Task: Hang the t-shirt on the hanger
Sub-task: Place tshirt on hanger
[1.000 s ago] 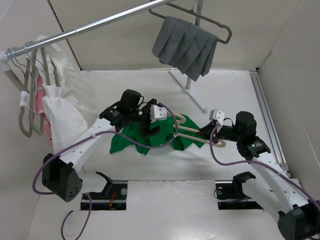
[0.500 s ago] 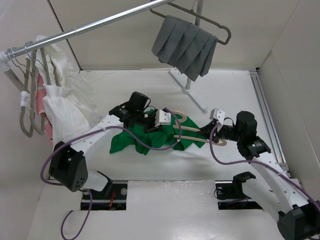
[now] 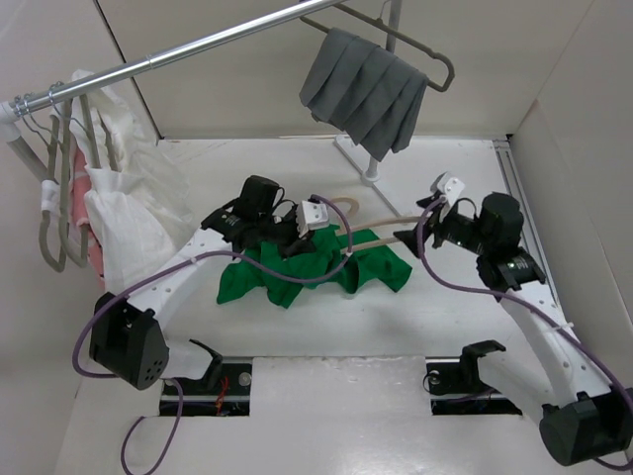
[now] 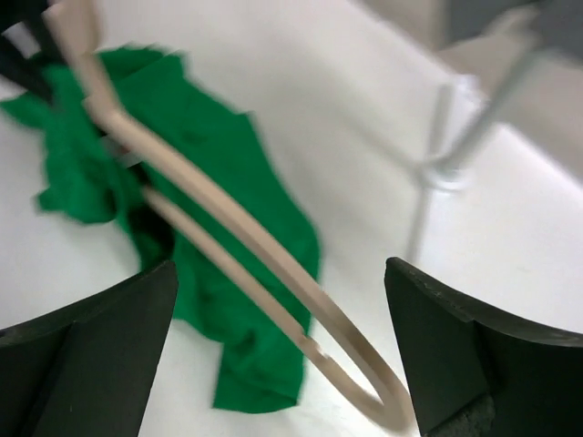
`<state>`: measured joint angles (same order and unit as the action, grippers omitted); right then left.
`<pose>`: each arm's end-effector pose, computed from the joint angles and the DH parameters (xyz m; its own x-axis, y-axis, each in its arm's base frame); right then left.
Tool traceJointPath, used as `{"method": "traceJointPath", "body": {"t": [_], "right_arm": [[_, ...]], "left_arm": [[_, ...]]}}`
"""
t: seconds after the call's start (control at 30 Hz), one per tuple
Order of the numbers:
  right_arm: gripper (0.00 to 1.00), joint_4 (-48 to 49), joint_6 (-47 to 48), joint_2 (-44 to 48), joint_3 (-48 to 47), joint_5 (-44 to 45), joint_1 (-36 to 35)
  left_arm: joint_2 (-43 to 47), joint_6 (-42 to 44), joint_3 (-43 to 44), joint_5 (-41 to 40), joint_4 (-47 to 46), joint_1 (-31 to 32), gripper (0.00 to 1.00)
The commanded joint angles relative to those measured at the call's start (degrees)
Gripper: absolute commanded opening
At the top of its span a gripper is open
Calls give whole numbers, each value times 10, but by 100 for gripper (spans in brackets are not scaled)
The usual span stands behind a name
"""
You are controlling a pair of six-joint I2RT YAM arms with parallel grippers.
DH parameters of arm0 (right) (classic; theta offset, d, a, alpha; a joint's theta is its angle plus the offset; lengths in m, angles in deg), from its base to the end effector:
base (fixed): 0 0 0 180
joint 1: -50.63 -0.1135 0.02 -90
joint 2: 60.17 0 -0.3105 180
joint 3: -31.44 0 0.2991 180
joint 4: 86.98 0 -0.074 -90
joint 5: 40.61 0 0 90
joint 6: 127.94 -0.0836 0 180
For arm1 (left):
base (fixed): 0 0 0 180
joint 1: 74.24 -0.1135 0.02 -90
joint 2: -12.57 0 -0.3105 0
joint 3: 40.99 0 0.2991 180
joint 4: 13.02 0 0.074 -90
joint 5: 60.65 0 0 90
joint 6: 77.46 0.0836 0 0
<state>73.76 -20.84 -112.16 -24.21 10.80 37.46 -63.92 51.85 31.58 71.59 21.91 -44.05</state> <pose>0.2427 0.1104 0.3398 -0.0259 -0.2421 -0.9699 -0.8063 0.5786 -0.1229 0.2757 -0.2254 0.3097 0.1030 0.4827 -0.8697 0.9817 0.0916 0.1671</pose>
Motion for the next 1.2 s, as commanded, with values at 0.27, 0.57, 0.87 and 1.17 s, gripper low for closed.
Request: {"method": "traceJointPath", "body": {"t": [0.27,0.57,0.87,1.17], "right_arm": [[100,-120,-45,102,-133,226,38],[64,-64,-33,116,82,87,-21],[84,65,-52,-79,43,91,-118],[80,172,-76,-216,2,100,-143]], "left_arm": [[46,-144,15,-44,-89,-1,0],[40,-221,48,-33,-107,-1,0],[40,-221,48,-40,-102,4,0],[45,-274,43,-26,-150,4,0]]}}
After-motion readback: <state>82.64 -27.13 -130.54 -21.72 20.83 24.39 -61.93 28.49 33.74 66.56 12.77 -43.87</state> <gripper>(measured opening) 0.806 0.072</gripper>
